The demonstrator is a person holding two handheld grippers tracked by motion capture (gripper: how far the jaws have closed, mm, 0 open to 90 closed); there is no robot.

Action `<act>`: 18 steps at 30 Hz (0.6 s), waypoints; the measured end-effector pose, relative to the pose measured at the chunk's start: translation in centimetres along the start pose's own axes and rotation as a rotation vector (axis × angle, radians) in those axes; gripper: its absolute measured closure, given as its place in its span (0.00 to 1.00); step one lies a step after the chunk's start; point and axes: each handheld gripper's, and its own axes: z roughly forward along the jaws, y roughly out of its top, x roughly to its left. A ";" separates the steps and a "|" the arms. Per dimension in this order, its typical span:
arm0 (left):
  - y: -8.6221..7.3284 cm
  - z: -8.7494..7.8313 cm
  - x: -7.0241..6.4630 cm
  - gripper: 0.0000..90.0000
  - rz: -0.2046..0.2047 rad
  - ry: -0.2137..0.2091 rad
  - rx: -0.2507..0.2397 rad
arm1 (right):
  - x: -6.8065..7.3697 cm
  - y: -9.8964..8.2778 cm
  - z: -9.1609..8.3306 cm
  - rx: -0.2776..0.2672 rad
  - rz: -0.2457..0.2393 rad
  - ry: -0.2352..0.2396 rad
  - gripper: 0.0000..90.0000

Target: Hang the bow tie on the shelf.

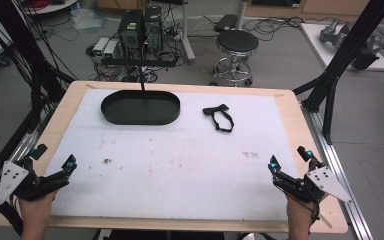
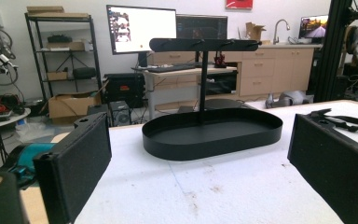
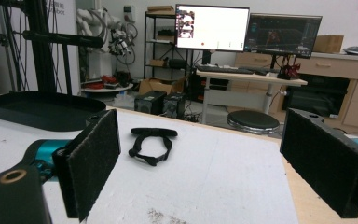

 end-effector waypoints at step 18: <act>-0.1 0.1 -0.1 0.07 -0.009 -0.002 -0.008 | 1.8 1.1 1.8 0.084 -0.030 0.109 0.13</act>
